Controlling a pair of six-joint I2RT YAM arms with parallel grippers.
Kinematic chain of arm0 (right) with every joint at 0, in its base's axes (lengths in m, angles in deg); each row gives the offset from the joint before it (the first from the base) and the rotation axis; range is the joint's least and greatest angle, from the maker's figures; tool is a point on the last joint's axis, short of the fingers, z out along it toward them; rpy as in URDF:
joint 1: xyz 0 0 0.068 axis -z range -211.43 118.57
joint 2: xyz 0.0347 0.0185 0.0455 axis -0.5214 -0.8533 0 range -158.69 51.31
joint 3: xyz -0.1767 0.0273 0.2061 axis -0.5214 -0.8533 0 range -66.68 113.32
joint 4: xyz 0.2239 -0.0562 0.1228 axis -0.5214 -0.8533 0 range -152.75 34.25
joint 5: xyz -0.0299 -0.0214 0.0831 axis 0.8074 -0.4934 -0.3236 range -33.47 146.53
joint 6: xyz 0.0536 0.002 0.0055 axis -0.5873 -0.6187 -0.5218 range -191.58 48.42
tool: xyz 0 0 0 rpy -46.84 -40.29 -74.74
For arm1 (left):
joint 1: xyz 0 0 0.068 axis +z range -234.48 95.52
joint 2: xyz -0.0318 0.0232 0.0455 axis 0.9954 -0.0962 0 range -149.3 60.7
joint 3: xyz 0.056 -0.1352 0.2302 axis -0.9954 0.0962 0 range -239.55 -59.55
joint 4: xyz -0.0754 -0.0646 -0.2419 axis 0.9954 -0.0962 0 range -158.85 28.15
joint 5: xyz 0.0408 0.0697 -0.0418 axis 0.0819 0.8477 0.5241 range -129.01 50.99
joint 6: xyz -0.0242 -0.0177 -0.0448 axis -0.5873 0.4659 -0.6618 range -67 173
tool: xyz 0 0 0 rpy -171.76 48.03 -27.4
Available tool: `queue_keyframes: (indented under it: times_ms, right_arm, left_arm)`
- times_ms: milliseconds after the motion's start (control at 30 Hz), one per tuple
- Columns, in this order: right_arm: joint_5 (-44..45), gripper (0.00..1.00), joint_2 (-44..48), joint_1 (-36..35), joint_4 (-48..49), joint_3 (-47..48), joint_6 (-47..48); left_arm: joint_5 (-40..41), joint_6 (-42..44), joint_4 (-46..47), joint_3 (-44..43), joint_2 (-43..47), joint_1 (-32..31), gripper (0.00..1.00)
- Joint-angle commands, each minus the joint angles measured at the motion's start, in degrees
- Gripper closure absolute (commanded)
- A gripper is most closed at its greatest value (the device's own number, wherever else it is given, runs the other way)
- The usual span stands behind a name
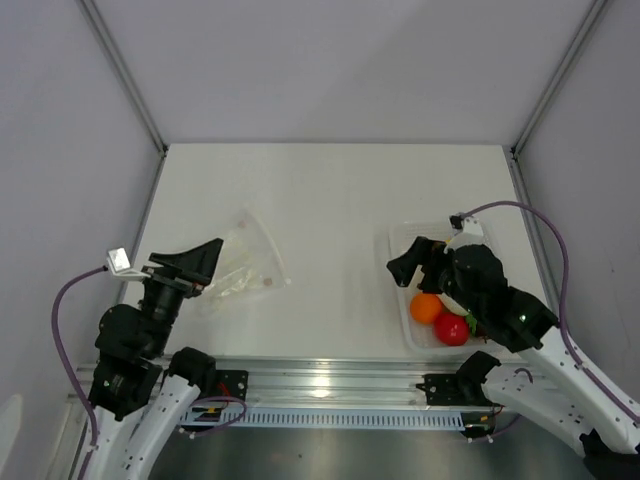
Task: Place the food in the zip-top bag and seal the zipper
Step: Pick up the zipper food storage bag at the center of the board.
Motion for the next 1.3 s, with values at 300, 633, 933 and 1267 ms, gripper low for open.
queue_keyframes:
  times_ms: [300, 633, 933, 1267]
  right_arm:
    - [-20.6, 0.01, -14.49, 4.17, 21.13, -0.16, -6.36]
    - [-19.22, 0.01, -39.69, -5.57, 28.71, 14.05, -1.29]
    - [-35.58, 0.12, -63.25, -1.36, 44.54, 24.06, 2.93]
    - [-43.5, 0.29, -83.73, 0.93, 46.56, 38.83, 1.62]
  left_arm:
    - [1.8, 7.05, -13.7, 0.43, 8.61, 0.49, 0.0]
    - [1.38, 13.28, -20.72, -8.44, -2.08, 0.49, 0.01]
    - [-4.36, 17.07, -20.36, -8.79, -7.98, 0.49, 0.07]
    - [1.36, 18.82, -25.82, -15.91, -14.13, 0.49, 0.01]
